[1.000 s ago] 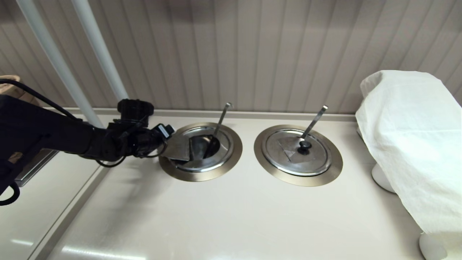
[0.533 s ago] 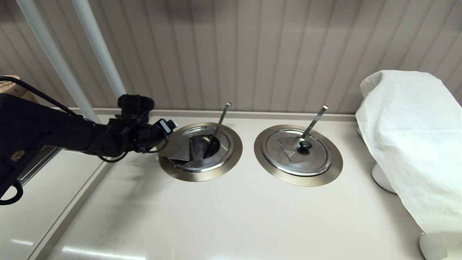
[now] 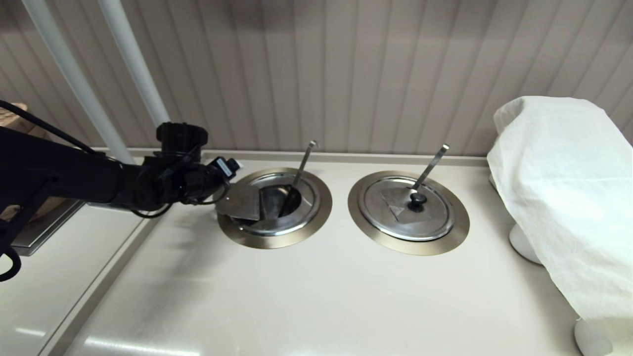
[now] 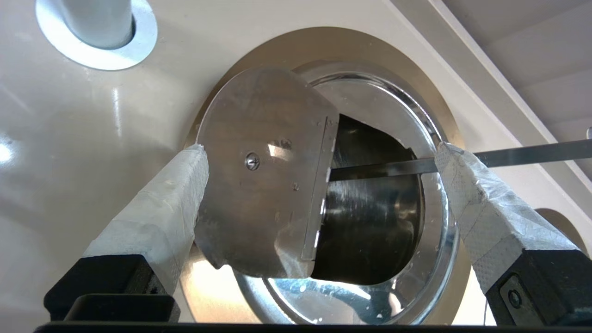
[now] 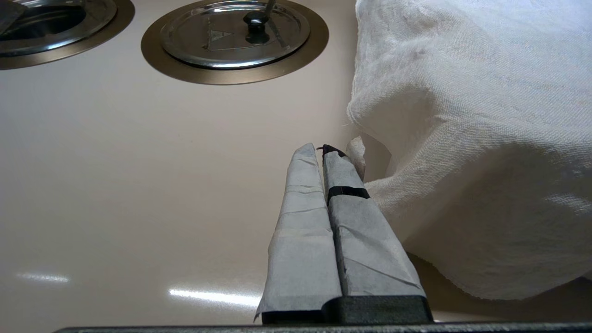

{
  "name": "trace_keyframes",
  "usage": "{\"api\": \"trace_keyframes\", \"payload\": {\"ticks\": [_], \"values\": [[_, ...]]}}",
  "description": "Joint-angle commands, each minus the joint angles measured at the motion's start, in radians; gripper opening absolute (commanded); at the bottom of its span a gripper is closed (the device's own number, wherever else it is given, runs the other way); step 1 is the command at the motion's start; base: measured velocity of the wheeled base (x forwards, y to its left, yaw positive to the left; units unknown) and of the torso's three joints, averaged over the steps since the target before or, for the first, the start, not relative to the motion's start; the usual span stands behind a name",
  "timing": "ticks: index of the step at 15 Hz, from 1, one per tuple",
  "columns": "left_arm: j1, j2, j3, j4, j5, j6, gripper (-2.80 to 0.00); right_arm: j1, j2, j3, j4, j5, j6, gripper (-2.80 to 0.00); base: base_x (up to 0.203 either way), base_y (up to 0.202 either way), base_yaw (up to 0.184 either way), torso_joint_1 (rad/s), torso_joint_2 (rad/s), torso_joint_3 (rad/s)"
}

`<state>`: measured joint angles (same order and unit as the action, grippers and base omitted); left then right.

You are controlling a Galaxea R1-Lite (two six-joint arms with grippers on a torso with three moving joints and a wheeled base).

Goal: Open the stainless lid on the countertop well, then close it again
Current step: Close the lid

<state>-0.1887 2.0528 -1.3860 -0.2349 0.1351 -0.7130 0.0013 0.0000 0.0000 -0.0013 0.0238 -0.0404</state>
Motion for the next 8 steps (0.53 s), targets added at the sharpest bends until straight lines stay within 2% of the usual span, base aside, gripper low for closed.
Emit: {"api": "trace_keyframes", "payload": {"ticks": [1,8], "values": [[0.006,-0.017,0.01,0.027,0.001,-0.007,0.0,0.0,0.0,0.0,0.0,-0.001,-0.001,-2.8,0.0,0.0,0.0,0.0,0.0,0.0],[0.035,-0.002,0.022,0.045,-0.005,-0.023,0.0,0.0,0.0,0.0,0.0,-0.001,-0.001,-2.8,0.0,0.0,0.0,0.0,0.0,0.0]]}}
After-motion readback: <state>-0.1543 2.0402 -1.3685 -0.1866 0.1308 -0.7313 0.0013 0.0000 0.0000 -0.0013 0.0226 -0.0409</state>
